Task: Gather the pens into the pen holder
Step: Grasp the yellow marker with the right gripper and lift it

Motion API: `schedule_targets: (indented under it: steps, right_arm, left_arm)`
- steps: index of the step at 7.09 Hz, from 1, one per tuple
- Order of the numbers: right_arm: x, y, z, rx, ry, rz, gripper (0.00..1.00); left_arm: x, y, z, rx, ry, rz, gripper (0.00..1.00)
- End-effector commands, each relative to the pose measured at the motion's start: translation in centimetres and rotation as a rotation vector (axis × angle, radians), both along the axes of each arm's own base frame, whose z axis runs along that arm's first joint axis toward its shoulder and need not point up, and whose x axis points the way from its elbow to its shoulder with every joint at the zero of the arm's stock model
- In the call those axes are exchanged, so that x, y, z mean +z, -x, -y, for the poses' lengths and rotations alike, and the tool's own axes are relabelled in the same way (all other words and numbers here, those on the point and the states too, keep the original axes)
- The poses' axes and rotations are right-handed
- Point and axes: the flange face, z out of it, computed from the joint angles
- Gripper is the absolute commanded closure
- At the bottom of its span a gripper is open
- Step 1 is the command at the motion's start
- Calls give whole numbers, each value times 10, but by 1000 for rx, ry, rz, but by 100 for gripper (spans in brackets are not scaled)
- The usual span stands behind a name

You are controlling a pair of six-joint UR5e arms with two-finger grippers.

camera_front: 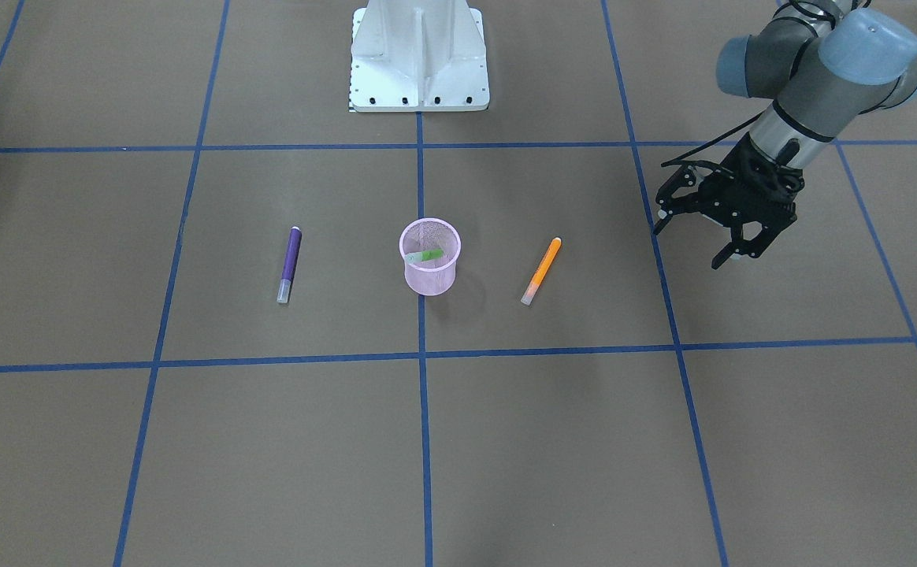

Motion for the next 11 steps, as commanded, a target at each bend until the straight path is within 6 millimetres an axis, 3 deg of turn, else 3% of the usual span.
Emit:
schedule_targets:
  steps: [1, 11]
  right_arm:
    - [3, 0, -1, 0, 7, -1, 38]
    - [5, 4, 3, -6, 11, -2, 47]
  left_arm:
    - [1, 0, 0, 0, 0, 0, 1]
    - [1, 1, -1, -1, 2, -1, 1]
